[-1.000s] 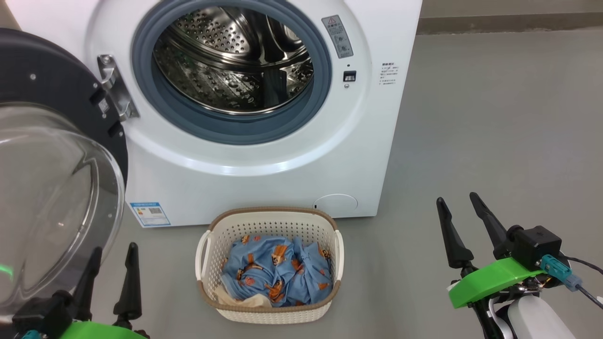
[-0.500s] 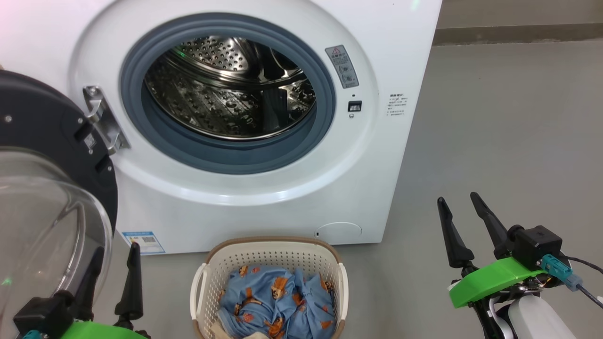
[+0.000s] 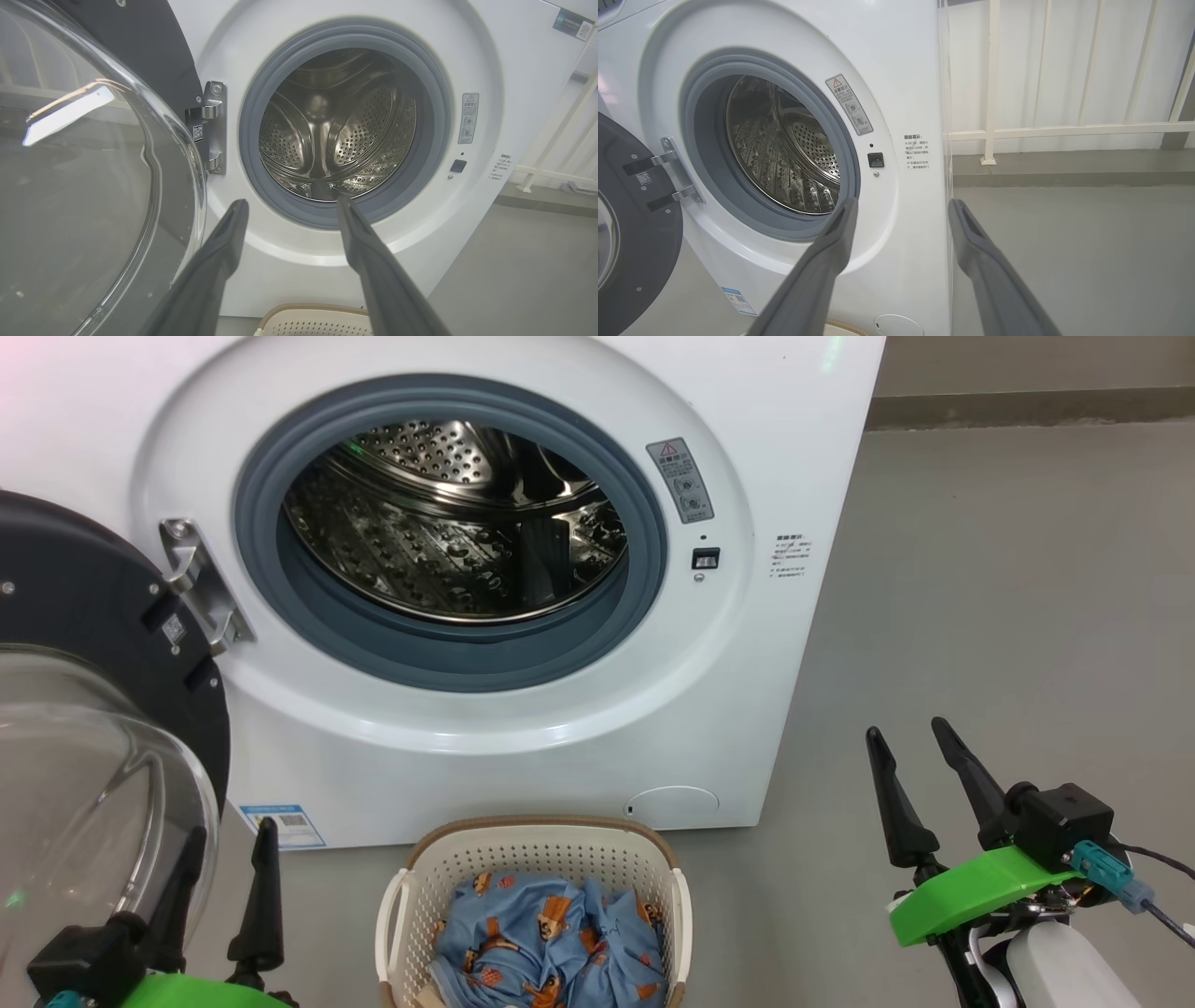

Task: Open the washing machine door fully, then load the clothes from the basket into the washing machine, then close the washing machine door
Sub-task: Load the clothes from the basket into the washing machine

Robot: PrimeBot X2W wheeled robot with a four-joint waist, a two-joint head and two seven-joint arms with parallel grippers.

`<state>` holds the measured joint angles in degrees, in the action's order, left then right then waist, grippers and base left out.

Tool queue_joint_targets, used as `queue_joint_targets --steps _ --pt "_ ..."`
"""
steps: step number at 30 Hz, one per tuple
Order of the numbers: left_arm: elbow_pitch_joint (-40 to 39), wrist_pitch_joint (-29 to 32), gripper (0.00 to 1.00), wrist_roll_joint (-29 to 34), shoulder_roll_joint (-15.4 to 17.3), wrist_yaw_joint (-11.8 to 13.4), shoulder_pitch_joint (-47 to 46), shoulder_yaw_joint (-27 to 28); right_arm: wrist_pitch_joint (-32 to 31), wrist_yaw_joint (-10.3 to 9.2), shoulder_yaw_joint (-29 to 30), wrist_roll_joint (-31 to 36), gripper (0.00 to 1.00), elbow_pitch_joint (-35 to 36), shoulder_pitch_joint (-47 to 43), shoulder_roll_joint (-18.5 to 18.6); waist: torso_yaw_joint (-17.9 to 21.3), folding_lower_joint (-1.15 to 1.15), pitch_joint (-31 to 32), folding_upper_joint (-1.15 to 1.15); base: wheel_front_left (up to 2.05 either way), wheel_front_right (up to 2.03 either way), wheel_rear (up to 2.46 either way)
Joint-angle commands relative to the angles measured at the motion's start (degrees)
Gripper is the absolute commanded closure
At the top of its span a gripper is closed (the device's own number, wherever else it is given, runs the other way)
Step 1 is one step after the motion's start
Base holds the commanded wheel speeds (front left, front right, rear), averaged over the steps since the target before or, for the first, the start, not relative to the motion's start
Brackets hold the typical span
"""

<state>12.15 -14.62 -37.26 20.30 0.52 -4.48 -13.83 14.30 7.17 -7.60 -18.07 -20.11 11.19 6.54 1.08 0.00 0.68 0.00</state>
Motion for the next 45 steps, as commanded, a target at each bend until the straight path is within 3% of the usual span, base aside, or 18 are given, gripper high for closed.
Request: queue_joint_targets --steps 1,31,45 --pt "-0.68 -0.38 0.0 -0.43 1.33 -0.1 -2.63 2.14 0.7 0.32 -1.23 0.23 0.0 1.23 1.86 0.22 -0.02 0.0 0.0 0.0 0.0 0.0 0.0" --pt "0.12 0.31 0.0 -0.43 1.86 -0.17 -3.43 0.68 0.7 0.32 -1.1 0.22 0.0 1.13 1.68 0.08 0.38 0.0 -1.02 0.0 0.0 0.0 0.0" --pt "1.96 0.77 0.0 -0.64 2.75 -2.19 -6.78 -0.37 0.7 0.32 0.16 2.72 0.0 2.48 2.34 -2.07 2.14 0.0 -8.39 0.0 0.0 0.0 0.0"
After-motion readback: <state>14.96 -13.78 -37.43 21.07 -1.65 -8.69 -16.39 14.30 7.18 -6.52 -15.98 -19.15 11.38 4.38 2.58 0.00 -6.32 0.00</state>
